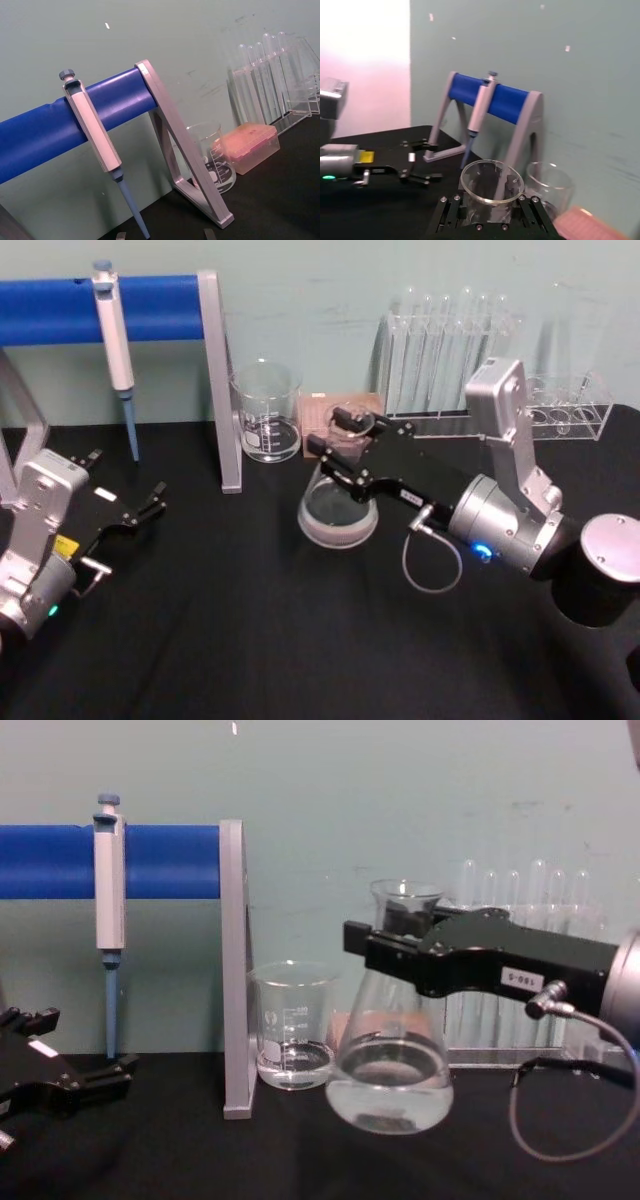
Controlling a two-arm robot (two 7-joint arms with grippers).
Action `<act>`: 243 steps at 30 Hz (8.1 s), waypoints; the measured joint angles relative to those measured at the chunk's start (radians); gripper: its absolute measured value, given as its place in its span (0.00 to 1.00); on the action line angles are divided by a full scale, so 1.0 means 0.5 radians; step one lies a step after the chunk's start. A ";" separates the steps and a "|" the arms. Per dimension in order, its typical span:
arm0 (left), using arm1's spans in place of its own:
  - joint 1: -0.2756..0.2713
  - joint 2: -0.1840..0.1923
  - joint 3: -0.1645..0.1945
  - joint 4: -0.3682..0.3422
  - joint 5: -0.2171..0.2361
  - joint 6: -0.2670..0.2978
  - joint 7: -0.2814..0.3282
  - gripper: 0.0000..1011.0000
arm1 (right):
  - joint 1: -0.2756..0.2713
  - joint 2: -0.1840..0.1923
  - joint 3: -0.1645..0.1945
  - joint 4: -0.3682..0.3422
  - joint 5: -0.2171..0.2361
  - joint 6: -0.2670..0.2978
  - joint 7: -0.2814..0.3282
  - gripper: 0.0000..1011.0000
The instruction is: Grasp the erlenmeyer flask with one hand, shake it three times, then place it back.
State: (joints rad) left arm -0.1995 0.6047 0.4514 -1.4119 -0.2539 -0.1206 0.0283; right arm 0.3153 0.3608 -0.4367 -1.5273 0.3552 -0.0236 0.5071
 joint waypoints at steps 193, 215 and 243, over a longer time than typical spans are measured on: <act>0.000 0.000 0.000 0.000 0.000 0.000 0.000 0.99 | 0.020 0.045 0.108 0.172 -0.040 -0.040 -0.284 0.45; 0.000 0.000 0.000 0.000 0.000 0.000 0.000 0.99 | 0.002 -0.054 0.256 0.226 -0.149 0.001 -0.394 0.45; 0.000 0.000 0.000 0.000 0.000 0.000 0.000 0.99 | -0.034 -0.067 0.207 0.132 -0.118 0.006 -0.180 0.45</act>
State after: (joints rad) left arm -0.1996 0.6047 0.4514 -1.4120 -0.2539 -0.1205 0.0283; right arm 0.2983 0.3272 -0.3333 -1.4613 0.2963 -0.0204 0.4170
